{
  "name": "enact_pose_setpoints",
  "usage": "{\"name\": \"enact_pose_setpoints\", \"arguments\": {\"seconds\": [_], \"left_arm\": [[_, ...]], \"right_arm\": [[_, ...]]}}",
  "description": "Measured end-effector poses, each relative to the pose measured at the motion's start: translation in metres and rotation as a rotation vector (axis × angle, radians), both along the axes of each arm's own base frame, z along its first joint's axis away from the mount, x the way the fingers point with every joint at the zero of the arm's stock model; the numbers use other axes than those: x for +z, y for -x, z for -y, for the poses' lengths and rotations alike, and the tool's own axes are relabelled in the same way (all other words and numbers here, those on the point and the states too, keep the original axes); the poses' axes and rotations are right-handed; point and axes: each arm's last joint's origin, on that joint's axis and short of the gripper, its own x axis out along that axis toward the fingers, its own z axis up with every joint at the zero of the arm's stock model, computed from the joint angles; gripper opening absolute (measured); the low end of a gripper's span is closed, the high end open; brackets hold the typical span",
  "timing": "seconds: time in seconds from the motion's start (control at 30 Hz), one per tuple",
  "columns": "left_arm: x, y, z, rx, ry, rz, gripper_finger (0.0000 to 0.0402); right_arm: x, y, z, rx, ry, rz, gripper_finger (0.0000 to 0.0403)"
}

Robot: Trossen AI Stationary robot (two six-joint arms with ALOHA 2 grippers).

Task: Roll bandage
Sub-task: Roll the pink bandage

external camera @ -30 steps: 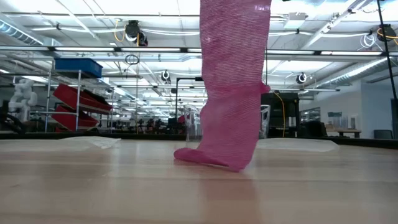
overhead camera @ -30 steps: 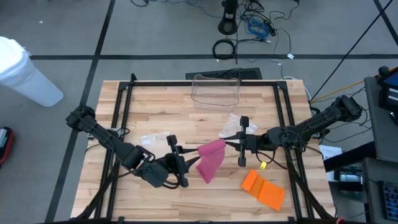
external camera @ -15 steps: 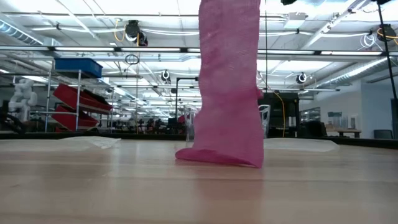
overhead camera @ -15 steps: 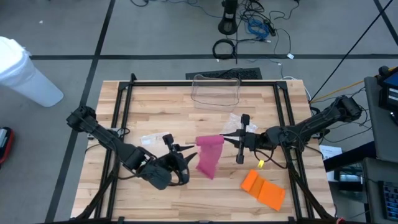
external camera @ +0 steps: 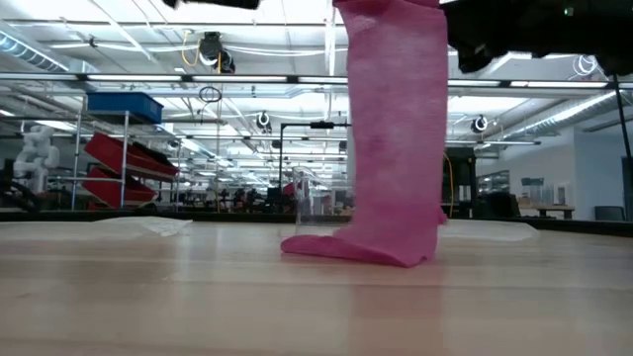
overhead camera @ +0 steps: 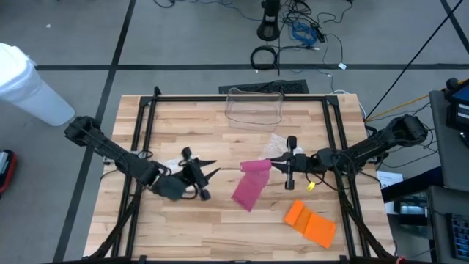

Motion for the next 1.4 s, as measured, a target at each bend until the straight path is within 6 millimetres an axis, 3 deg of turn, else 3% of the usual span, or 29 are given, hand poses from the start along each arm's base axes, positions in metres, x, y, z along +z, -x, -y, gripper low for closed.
{"name": "enact_pose_setpoints", "arguments": {"seconds": [0.23, 0.47, 0.73, 1.03, 1.13, 1.33, 1.4], "left_arm": [[-0.04, -0.007, -0.02, -0.234, 0.026, 0.152, 0.0134], [-0.06, -0.017, -0.017, -0.356, -0.123, 0.14, 0.0134], [-0.065, -0.018, -0.019, -0.288, -0.101, 0.135, 0.0134], [-0.064, -0.017, -0.02, -0.203, -0.092, 0.136, 0.013], [-0.064, -0.017, -0.02, -0.2, -0.097, 0.133, 0.0106], [-0.064, -0.018, -0.02, -0.214, -0.044, 0.147, 0.0019], [-0.063, -0.018, -0.02, -0.222, -0.035, 0.156, 0.0013]], "right_arm": [[-0.009, -0.001, 0.0, 0.019, -0.048, -0.036, 0.0], [-0.024, -0.02, 0.001, -0.022, -0.102, -0.06, 0.0], [-0.03, -0.058, -0.008, -0.033, -0.102, -0.101, 0.0], [-0.028, -0.061, -0.018, -0.046, -0.108, -0.099, 0.0], [-0.029, -0.061, -0.018, -0.044, -0.106, -0.105, 0.0], [-0.026, -0.06, -0.017, -0.053, -0.083, -0.105, 0.0], [-0.023, -0.059, -0.016, -0.064, -0.102, -0.095, 0.0003]]}}
